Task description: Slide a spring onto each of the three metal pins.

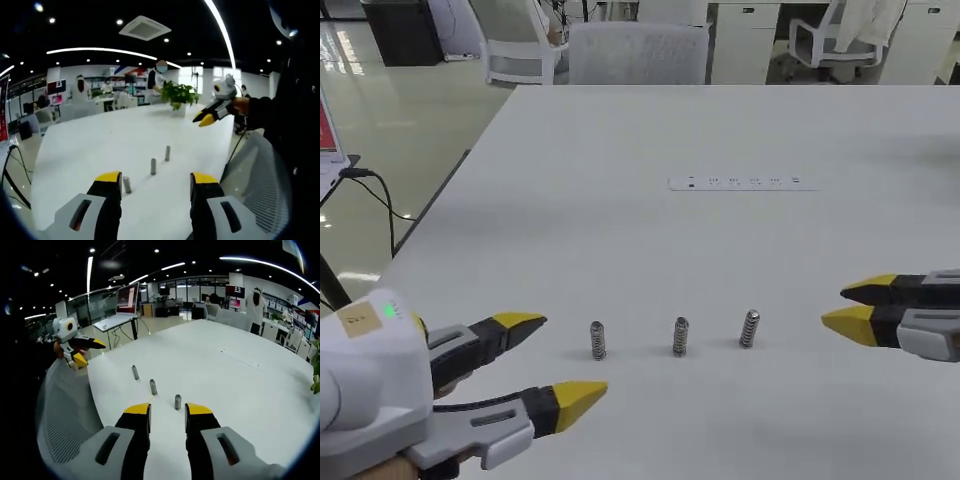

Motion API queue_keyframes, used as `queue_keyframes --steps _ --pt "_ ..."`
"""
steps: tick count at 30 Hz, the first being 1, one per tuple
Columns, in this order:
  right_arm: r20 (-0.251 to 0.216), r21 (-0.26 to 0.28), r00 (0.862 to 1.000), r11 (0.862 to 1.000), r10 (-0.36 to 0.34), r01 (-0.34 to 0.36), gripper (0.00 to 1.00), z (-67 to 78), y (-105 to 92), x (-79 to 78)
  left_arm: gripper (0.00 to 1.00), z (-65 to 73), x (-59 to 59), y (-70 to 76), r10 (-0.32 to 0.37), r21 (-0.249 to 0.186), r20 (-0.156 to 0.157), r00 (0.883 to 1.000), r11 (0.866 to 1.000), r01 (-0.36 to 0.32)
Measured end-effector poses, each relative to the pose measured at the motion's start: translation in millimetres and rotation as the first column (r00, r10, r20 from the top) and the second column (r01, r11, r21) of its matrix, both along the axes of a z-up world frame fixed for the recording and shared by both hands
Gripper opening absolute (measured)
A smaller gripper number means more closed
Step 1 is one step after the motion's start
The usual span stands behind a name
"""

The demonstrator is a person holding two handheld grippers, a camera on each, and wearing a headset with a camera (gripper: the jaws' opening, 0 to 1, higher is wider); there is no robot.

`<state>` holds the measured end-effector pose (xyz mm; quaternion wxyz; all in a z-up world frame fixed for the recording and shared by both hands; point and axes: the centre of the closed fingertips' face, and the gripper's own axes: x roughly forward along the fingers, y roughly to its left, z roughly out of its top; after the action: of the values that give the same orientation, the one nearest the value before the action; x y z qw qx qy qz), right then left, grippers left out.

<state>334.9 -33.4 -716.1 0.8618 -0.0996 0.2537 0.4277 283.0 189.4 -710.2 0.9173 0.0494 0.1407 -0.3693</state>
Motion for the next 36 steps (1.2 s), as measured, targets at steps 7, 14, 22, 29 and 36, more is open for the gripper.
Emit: queue_keyframes --steps 7,14,22,29,36 --pt "0.004 0.016 1.000 1.000 0.001 -0.001 0.26 -0.2 -1.3 -1.3 0.51 6.8 -2.3 8.0 0.027 -0.001 0.014 1.000 1.000 -0.027" --pt "0.002 0.020 1.000 1.000 0.000 0.000 0.28 -3.3 -3.0 -6.0 0.52 0.8 -5.6 7.9 0.033 0.005 0.001 0.999 0.999 -0.033" --pt "0.000 0.034 1.000 0.999 -0.018 0.018 0.29 -10.6 -6.9 -14.3 0.52 1.9 -6.3 7.9 0.039 0.004 0.006 0.999 0.999 -0.039" --pt "-0.009 0.053 1.000 0.998 -0.020 0.021 0.32 -17.0 -4.6 -21.5 0.53 0.9 -8.6 5.3 0.031 0.006 0.005 0.999 0.999 -0.031" --pt "0.008 0.051 1.000 0.998 -0.021 0.021 0.35 -8.9 -10.3 -21.5 0.54 -0.1 -8.8 6.2 0.038 0.001 0.003 0.999 0.999 -0.038"
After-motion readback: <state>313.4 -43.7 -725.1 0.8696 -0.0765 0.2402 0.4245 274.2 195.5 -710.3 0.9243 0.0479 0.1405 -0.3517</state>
